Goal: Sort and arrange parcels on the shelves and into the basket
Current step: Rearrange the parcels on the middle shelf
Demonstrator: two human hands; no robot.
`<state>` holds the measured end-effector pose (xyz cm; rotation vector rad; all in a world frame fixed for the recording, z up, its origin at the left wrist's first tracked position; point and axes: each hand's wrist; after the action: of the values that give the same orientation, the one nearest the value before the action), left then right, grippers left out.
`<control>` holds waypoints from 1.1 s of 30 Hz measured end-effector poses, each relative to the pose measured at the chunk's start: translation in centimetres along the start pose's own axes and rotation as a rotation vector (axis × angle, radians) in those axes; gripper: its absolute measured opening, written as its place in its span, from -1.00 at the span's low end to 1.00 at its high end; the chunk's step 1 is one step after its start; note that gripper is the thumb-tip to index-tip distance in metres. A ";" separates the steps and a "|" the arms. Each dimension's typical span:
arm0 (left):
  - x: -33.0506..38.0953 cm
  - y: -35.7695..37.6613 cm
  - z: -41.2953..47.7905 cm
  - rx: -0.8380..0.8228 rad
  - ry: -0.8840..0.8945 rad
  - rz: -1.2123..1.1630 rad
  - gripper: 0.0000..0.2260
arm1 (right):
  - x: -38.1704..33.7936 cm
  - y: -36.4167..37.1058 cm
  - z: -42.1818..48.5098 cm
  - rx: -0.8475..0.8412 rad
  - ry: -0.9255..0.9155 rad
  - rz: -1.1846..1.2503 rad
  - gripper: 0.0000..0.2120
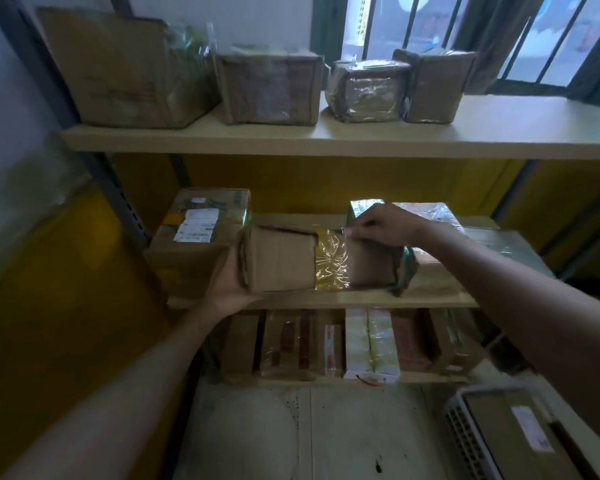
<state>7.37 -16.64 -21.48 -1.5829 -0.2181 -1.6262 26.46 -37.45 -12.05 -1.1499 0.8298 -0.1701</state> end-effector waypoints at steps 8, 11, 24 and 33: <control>5.4 -0.8 0.5 0.027 0.065 -0.024 0.00 | -0.3 -4.2 -1.7 0.392 0.216 0.165 -0.81; 5.8 -0.9 0.3 0.111 -0.076 -0.118 -0.05 | 0.2 -4.1 -2.6 0.500 0.350 0.599 -0.66; 2.4 -1.7 -0.3 0.131 -0.477 -0.287 -0.20 | 0.6 6.9 -7.5 0.459 0.494 0.811 -0.23; -4.8 -0.2 -8.3 -0.164 -0.380 -0.106 0.10 | 2.1 8.6 -2.9 0.627 0.697 0.640 -0.24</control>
<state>0.40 -19.77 -27.28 -2.0322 -0.3814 -1.4374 23.62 -36.99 -20.91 -0.1768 1.5801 -0.2769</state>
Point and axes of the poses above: each hand's wrist, its own z-axis towards the middle knuckle, its own y-axis out of the palm, x = y × z, and after that the axes turned 15 degrees about x, right-handed
